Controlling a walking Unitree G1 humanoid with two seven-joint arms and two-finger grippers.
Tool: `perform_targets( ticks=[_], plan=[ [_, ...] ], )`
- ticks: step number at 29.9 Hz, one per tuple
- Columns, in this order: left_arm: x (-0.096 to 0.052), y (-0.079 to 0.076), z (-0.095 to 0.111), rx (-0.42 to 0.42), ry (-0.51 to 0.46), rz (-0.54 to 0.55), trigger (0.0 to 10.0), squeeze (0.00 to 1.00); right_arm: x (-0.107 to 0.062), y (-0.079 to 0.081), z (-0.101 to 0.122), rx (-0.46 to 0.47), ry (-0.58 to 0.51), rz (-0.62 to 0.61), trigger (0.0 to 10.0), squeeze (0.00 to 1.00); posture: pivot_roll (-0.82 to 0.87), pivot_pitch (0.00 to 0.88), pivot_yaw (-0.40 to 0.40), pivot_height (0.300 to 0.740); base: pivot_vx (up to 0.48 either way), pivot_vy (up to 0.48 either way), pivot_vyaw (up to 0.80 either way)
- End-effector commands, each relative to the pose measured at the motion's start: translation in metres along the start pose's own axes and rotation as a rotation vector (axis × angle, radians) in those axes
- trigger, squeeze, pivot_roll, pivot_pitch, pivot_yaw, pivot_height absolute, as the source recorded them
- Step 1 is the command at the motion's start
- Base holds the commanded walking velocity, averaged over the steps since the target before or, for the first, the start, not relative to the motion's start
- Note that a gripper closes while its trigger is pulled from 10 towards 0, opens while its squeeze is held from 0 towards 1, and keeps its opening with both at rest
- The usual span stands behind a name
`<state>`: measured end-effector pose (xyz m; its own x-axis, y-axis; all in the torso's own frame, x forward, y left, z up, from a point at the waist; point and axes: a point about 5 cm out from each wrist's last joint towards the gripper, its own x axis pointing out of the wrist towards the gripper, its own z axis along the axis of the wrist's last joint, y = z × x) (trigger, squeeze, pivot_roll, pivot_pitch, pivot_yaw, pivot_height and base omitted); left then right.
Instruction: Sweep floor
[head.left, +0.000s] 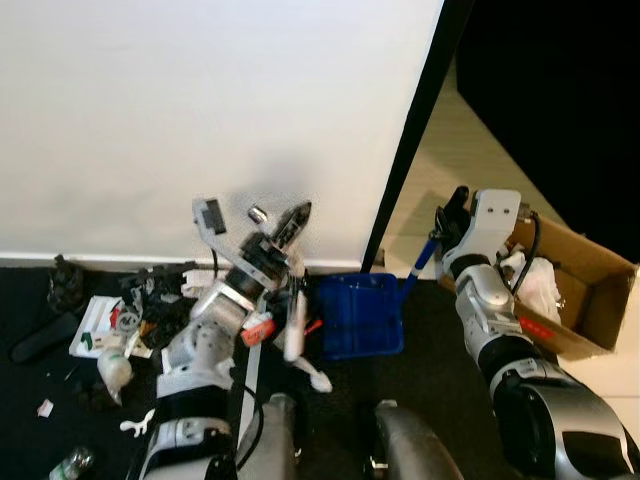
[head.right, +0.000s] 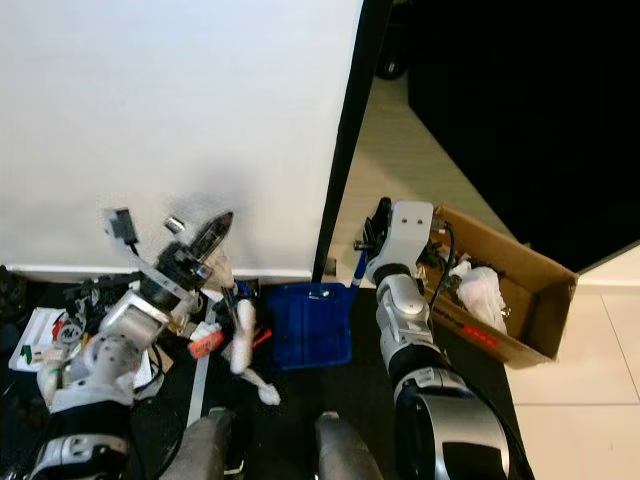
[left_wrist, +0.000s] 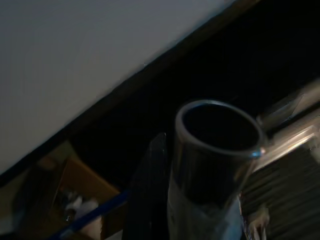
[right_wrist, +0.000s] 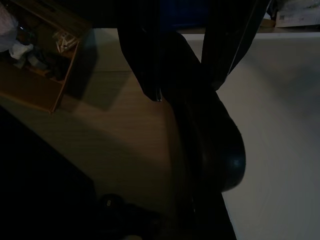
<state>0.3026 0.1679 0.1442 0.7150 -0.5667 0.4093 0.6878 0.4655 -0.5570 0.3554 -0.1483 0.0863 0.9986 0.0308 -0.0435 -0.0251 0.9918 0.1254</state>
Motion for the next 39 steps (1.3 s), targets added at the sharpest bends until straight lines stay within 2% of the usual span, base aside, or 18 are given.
perform_targets(
  ticks=[1, 2, 3, 4, 6, 8, 11, 16, 18, 20, 25, 27, 31, 32, 33, 34, 37, 39],
  plan=[
    [-0.023, 0.004, 0.036, 0.156, 0.012, 0.026, 10.0, 0.00, -0.022, 0.006, -0.048, 0.059, 0.215, 0.012, 10.0, 0.00, 0.11, 0.252, 0.028, 0.740, 0.000, 0.000, 0.00],
    [-0.023, 0.004, 0.036, 0.156, 0.012, 0.026, 10.0, 0.00, -0.022, 0.006, -0.048, 0.059, 0.215, 0.012, 10.0, 0.00, 0.11, 0.252, 0.028, 0.740, 0.000, 0.000, 0.00],
    [-0.031, 0.005, 0.044, 0.215, 0.047, 0.047, 10.0, 0.00, -0.022, 0.006, -0.048, 0.059, 0.214, 0.011, 10.0, 0.00, 0.11, 0.252, 0.028, 0.740, 0.000, 0.000, 0.00],
    [-0.031, 0.005, 0.044, 0.215, 0.047, 0.047, 10.0, 0.00, -0.022, 0.006, -0.048, 0.059, 0.214, 0.011, 10.0, 0.00, 0.11, 0.252, 0.028, 0.740, 0.000, 0.000, 0.00],
    [-0.054, 0.009, 0.065, 0.349, 0.117, 0.109, 10.0, 0.00, -0.022, 0.005, -0.048, 0.058, 0.213, 0.011, 10.0, 0.00, 0.11, 0.253, 0.028, 0.740, 0.000, 0.000, 0.00],
    [-0.067, 0.010, 0.080, 0.418, 0.143, 0.151, 10.0, 0.00, -0.022, 0.005, -0.048, 0.057, 0.213, 0.011, 10.0, 0.00, 0.11, 0.253, 0.028, 0.740, 0.000, 0.000, 0.00],
    [-0.074, 0.009, 0.088, 0.470, 0.171, 0.181, 10.0, 0.00, -0.022, 0.005, -0.048, 0.055, 0.212, 0.013, 10.0, 0.00, 0.12, 0.258, 0.025, 0.740, 0.000, 0.000, 0.00],
    [-0.075, 0.010, 0.084, 0.466, 0.187, 0.202, 10.0, 0.00, -0.022, 0.005, -0.048, 0.052, 0.213, 0.015, 10.0, 0.00, 0.12, 0.258, 0.025, 0.740, 0.000, 0.000, 0.00],
    [-0.069, 0.013, 0.071, 0.437, 0.188, 0.208, 10.0, 0.00, -0.022, 0.005, -0.048, 0.050, 0.212, 0.016, 10.0, 0.00, 0.11, 0.267, 0.019, 0.740, 0.000, 0.000, 0.00],
    [-0.067, 0.014, 0.066, 0.424, 0.190, 0.207, 10.0, 0.00, -0.022, 0.005, -0.048, 0.049, 0.212, 0.016, 10.0, 0.00, 0.11, 0.267, 0.019, 0.740, 0.000, 0.000, 0.00],
    [-0.068, 0.034, 0.039, 0.405, 0.248, 0.251, 10.0, 0.00, -0.022, 0.005, -0.048, 0.050, 0.210, 0.015, 10.0, 0.00, 0.09, 0.272, 0.018, 0.740, 0.000, 0.000, 0.00],
    [-0.073, 0.049, 0.019, 0.381, 0.262, 0.317, 10.0, 0.00, -0.022, 0.005, -0.047, 0.049, 0.209, 0.016, 10.0, 0.00, 0.08, 0.277, 0.015, 0.740, 0.000, 0.000, 0.00],
    [-0.077, 0.064, 0.007, 0.369, 0.244, 0.431, 10.0, 0.00, -0.022, 0.005, -0.047, 0.047, 0.209, 0.016, 10.0, 0.00, 0.08, 0.279, 0.014, 0.740, 0.000, 0.000, 0.00],
    [-0.075, 0.069, -0.002, 0.315, 0.207, 0.490, 10.0, 0.00, -0.022, 0.005, -0.047, 0.046, 0.210, 0.016, 10.0, 0.00, 0.07, 0.284, 0.010, 0.740, 0.000, 0.000, 0.00],
    [-0.075, 0.069, -0.002, 0.315, 0.207, 0.490, 10.0, 0.00, -0.022, 0.005, -0.047, 0.046, 0.210, 0.016, 10.0, 0.00, 0.07, 0.284, 0.010, 0.740, 0.000, 0.000, 0.00],
    [-0.073, 0.070, -0.005, 0.281, 0.179, 0.506, 10.0, 0.00, -0.022, 0.005, -0.047, 0.046, 0.209, 0.016, 10.0, 0.00, 0.06, 0.285, 0.009, 0.740, 0.000, 0.000, 0.00],
    [-0.055, 0.066, -0.008, 0.119, 0.034, 0.473, 10.0, 0.00, -0.023, 0.005, -0.048, 0.044, 0.209, 0.016, 10.0, 0.00, 0.05, 0.286, 0.007, 0.740, 0.000, 0.000, 0.00],
    [-0.046, 0.063, -0.007, 0.044, -0.040, 0.432, 10.0, 0.00, -0.023, 0.005, -0.048, 0.043, 0.209, 0.016, 10.0, 0.00, 0.05, 0.287, 0.007, 0.740, 0.000, 0.000, 0.00]
  ],
)
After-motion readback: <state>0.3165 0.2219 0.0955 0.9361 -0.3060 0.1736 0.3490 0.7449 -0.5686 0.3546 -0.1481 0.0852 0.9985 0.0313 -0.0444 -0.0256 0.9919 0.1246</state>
